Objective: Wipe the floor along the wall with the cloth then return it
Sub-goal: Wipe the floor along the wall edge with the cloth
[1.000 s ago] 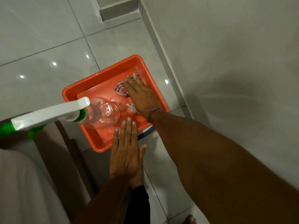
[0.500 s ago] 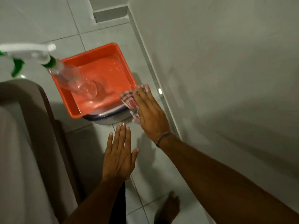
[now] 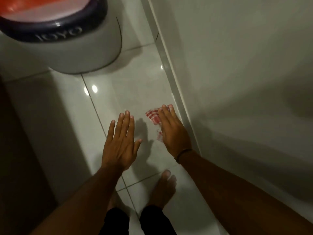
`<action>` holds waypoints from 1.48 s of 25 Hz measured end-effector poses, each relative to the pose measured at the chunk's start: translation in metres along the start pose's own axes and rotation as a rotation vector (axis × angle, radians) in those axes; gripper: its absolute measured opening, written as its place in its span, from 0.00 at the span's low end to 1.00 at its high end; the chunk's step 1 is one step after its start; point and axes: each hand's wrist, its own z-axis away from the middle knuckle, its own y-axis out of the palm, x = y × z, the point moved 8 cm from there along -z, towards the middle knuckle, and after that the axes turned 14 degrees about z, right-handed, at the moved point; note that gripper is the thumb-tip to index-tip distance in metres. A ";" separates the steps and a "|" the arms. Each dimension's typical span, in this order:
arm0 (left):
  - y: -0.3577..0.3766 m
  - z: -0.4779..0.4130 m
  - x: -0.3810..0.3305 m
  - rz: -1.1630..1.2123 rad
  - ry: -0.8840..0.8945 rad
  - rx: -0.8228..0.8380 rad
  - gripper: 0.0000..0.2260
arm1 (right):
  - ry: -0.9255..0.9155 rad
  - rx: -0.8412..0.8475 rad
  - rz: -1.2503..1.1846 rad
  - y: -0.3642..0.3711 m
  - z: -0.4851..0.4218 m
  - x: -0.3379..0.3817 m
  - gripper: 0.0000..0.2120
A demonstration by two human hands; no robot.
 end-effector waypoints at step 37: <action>0.121 -0.110 0.066 0.009 0.034 -0.227 0.36 | 0.149 -0.089 0.177 0.148 -0.126 -0.066 0.29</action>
